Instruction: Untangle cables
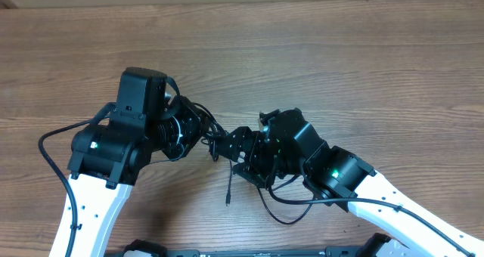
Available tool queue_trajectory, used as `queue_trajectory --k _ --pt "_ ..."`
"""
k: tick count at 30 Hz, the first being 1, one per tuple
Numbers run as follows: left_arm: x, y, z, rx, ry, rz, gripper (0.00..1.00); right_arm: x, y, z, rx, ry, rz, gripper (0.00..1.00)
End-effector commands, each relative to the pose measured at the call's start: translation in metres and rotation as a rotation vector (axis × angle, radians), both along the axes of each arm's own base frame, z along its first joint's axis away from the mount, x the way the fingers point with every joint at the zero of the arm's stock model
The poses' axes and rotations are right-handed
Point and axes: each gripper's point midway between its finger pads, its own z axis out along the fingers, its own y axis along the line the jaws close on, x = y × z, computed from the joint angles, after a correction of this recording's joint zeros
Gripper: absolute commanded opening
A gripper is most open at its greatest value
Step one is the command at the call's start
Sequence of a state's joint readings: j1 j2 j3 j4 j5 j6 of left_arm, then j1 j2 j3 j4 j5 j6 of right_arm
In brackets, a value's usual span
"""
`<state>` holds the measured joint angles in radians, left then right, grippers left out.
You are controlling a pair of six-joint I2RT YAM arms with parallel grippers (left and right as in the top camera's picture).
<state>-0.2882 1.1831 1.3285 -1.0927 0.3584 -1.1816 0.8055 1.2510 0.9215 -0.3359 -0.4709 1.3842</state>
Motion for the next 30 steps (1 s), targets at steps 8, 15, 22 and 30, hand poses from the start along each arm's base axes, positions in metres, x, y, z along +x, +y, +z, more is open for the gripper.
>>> queue_trajectory --k 8,15,22,30 --pt "0.0 0.013 -0.004 0.124 -0.034 -0.013 0.04 0.012 -0.003 0.006 0.013 -0.01 -0.053 0.91" --pt "-0.003 0.004 -0.001 0.12 -0.075 -0.122 0.04 0.014 -0.004 0.006 0.007 -0.016 -0.066 0.95" --pt "-0.007 -0.001 0.0 0.117 -0.099 -0.193 0.04 0.017 -0.005 0.005 0.002 -0.021 -0.083 0.98" --pt "-0.01 -0.008 0.002 0.103 -0.12 -0.259 0.04 0.018 -0.005 0.006 0.003 -0.021 -0.089 0.99"
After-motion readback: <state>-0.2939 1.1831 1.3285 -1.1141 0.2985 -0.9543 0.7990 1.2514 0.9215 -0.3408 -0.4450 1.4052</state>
